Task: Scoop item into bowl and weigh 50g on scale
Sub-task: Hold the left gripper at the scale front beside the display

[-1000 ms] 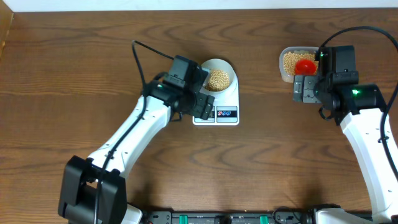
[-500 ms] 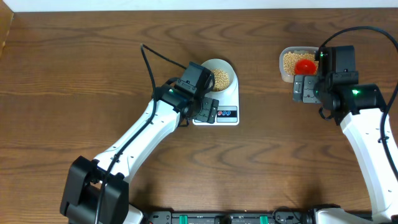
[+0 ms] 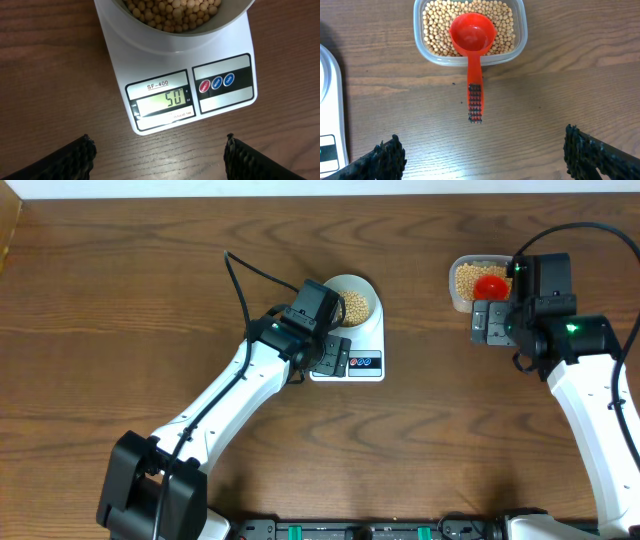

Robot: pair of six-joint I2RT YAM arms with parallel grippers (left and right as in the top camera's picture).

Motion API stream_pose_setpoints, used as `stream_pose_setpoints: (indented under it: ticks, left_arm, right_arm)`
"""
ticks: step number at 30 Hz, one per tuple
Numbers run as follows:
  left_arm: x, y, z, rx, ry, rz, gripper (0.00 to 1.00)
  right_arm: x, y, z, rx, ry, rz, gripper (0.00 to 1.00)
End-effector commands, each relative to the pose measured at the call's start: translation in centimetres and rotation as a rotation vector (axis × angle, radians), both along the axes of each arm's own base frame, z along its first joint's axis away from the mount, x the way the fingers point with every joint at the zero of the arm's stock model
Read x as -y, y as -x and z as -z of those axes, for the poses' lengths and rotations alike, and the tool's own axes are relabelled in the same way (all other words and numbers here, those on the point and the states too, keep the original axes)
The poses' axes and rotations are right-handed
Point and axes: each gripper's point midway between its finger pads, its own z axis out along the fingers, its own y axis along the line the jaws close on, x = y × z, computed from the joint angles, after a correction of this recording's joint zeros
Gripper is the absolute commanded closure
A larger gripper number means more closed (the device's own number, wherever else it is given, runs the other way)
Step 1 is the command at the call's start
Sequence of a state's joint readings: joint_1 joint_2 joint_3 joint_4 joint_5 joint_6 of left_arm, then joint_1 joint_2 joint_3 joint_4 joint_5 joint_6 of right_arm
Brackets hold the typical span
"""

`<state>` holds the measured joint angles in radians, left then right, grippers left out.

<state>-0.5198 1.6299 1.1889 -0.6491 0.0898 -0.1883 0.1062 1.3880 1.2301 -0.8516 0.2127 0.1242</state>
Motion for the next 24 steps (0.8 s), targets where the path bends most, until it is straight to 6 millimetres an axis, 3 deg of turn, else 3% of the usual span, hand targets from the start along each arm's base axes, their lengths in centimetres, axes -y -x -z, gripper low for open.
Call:
stream_pose_setpoints:
  ticks: [1, 24]
  left_arm:
    - [-0.47, 0.02, 0.61, -0.011, -0.021, -0.024, 0.16]
    - [-0.46, -0.38, 0.47, 0.008, -0.024, -0.024, 0.16]
  right_arm:
    - [-0.21, -0.23, -1.0, 0.025, 0.0, -0.013, 0.01]
    - [-0.21, -0.23, -1.0, 0.025, 0.0, -0.013, 0.01]
